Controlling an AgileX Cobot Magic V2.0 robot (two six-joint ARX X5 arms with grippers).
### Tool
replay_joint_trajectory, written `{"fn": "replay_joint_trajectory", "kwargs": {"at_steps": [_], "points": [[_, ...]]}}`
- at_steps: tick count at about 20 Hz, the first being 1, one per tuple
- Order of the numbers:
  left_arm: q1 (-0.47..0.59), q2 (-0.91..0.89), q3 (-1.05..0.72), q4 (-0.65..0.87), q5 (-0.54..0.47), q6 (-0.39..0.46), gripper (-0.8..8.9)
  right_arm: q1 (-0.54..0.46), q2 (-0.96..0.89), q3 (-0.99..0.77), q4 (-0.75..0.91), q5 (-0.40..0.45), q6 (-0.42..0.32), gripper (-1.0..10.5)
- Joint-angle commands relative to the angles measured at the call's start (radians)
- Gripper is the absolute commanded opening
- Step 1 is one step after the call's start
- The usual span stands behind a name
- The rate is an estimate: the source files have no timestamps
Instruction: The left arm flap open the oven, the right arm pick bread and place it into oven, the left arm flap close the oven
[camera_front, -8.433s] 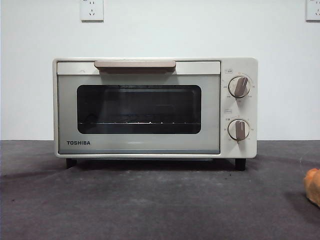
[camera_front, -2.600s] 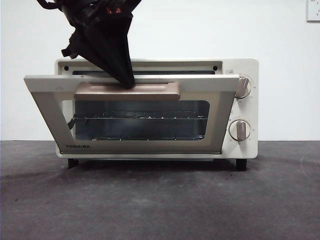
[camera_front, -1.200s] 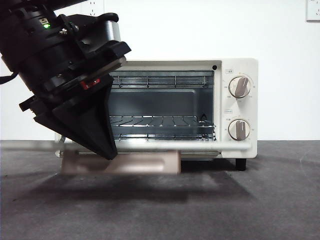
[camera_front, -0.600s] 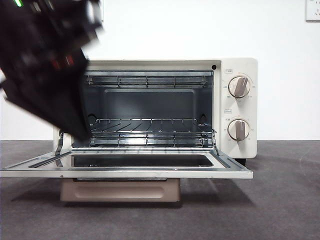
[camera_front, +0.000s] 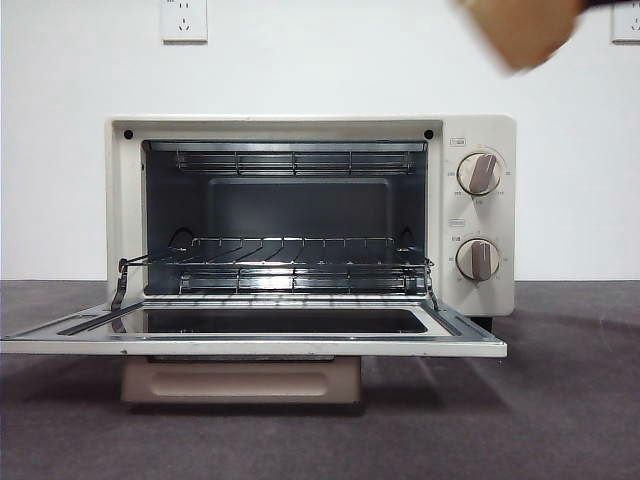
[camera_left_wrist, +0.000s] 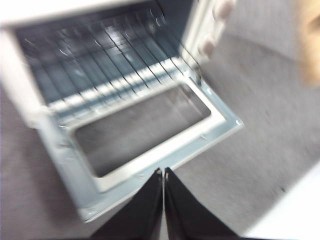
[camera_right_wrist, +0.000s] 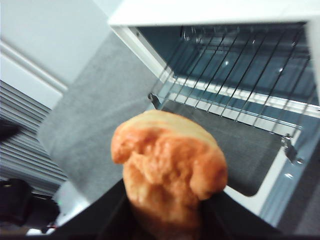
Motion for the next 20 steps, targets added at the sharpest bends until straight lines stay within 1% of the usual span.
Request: {"fn": "replay_joint_trajectory", "kwargs": {"at_steps": [1, 2, 3, 5, 8, 12, 14, 17, 20], "points": [[-0.008, -0.043, 0.043, -0.061, -0.091, -0.029, 0.1, 0.087, 0.108, 0.016, 0.092, 0.089, 0.04, 1.4], [-0.008, -0.059, 0.056, -0.095, -0.119, -0.032, 0.1, 0.112, 0.154, 0.019, 0.134, 0.125, 0.054, 1.4], [-0.008, -0.072, 0.068, -0.116, -0.13, -0.032, 0.1, 0.126, 0.199, 0.023, 0.178, 0.14, 0.069, 1.4], [-0.008, -0.09, 0.087, -0.13, -0.131, -0.031, 0.1, 0.143, 0.286, 0.036, 0.261, 0.172, 0.108, 1.4], [-0.008, -0.095, 0.106, -0.128, -0.131, -0.006, 0.1, 0.147, 0.402, 0.053, 0.341, 0.242, 0.146, 1.4], [-0.008, -0.095, 0.108, -0.119, -0.131, -0.006, 0.1, 0.147, 0.522, 0.067, 0.474, 0.323, 0.186, 1.4], [-0.008, -0.095, 0.108, -0.112, -0.131, -0.006, 0.1, 0.147, 0.573, 0.093, 0.504, 0.36, 0.191, 1.4], [-0.008, -0.095, 0.108, -0.114, -0.131, -0.005, 0.1, 0.147, 0.644, 0.148, 0.503, 0.417, 0.206, 1.4], [-0.008, -0.095, 0.108, -0.114, -0.131, -0.003, 0.1, 0.147, 0.699, 0.182, 0.504, 0.438, 0.228, 1.4]]}}
